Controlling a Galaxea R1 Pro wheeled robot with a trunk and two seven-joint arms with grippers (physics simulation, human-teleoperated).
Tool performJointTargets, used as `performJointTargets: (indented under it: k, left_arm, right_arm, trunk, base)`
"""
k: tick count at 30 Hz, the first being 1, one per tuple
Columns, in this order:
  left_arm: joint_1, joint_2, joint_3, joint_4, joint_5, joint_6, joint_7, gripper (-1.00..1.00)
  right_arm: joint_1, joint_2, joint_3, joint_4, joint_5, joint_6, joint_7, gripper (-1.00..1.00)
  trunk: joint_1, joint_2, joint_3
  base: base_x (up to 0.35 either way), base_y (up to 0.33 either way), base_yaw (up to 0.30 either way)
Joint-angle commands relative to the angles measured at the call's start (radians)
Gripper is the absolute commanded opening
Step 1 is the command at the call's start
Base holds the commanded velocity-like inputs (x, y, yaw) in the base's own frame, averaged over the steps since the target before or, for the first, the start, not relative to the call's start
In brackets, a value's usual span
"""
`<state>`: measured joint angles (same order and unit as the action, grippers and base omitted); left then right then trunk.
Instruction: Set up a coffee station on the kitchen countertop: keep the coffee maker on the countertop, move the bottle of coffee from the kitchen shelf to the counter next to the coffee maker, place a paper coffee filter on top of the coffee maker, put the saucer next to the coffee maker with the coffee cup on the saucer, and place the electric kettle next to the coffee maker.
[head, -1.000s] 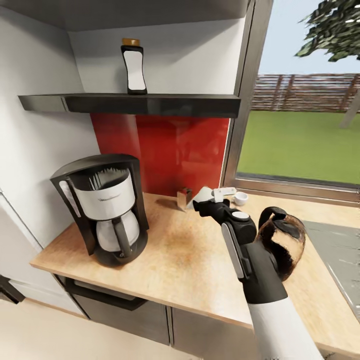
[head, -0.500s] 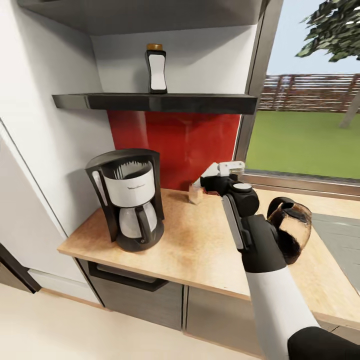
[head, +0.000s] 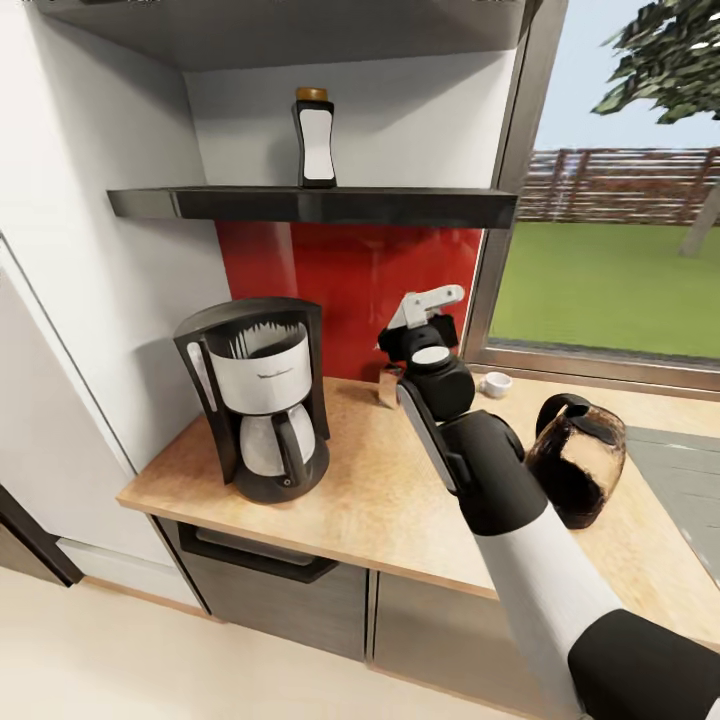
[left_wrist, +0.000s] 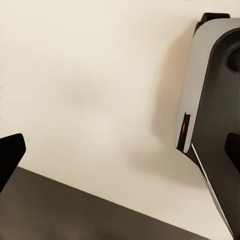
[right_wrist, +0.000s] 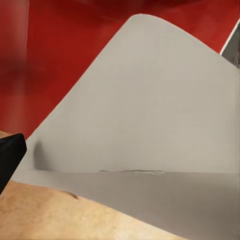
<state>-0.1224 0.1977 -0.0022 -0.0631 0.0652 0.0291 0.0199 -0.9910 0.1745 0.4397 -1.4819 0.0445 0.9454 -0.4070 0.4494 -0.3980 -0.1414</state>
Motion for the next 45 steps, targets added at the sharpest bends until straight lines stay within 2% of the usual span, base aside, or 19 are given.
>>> performJointTargets:
  k: [1, 6, 9, 19, 30, 45]
  left_arm:
    - [0.0, 0.001, -0.001, -0.001, 0.007, 0.003, 0.002, 1.0]
    - [0.0, 0.002, 0.001, -0.001, 0.008, 0.003, 0.002, 1.0]
    - [0.0, 0.002, 0.003, -0.001, 0.01, 0.003, 0.002, 1.0]
    - [0.0, 0.0, 0.005, -0.001, 0.01, 0.003, 0.002, 1.0]
    - [0.0, 0.0, 0.004, -0.001, 0.009, 0.003, 0.002, 1.0]
    - [0.0, -0.001, 0.004, -0.001, 0.008, 0.003, 0.002, 1.0]
  right_arm:
    - [-0.001, 0.0, 0.004, 0.0, 0.016, 0.007, -0.002, -1.0]
    - [-0.001, 0.0, 0.009, 0.0, 0.102, 0.008, -0.002, -1.0]
    - [-0.001, 0.0, 0.011, 0.0, 0.121, 0.009, -0.003, -1.0]
    - [-0.001, 0.0, 0.014, 0.0, 0.127, 0.009, -0.003, -1.0]
    - [-0.001, 0.0, 0.016, -0.001, 0.129, 0.01, -0.003, -1.0]
    - [-0.001, 0.0, 0.016, -0.005, 0.129, 0.039, -0.003, -1.0]
  trunk:
    - [0.001, -0.002, -0.001]
    - [0.001, -0.002, 0.005]
    - [0.001, -0.002, 0.01]
    - [0.001, -0.002, 0.02]
    - [0.001, -0.002, 0.026]
    - [0.001, -0.002, 0.034]
  base:
    - [0.0, 0.0, 0.0]
    - [0.0, 0.0, 0.0]
    - [0.0, 0.0, 0.0]
    - [0.0, 0.07, 0.008]
    - [0.0, 0.188, 0.082]
    - [0.0, 0.005, 0.244]
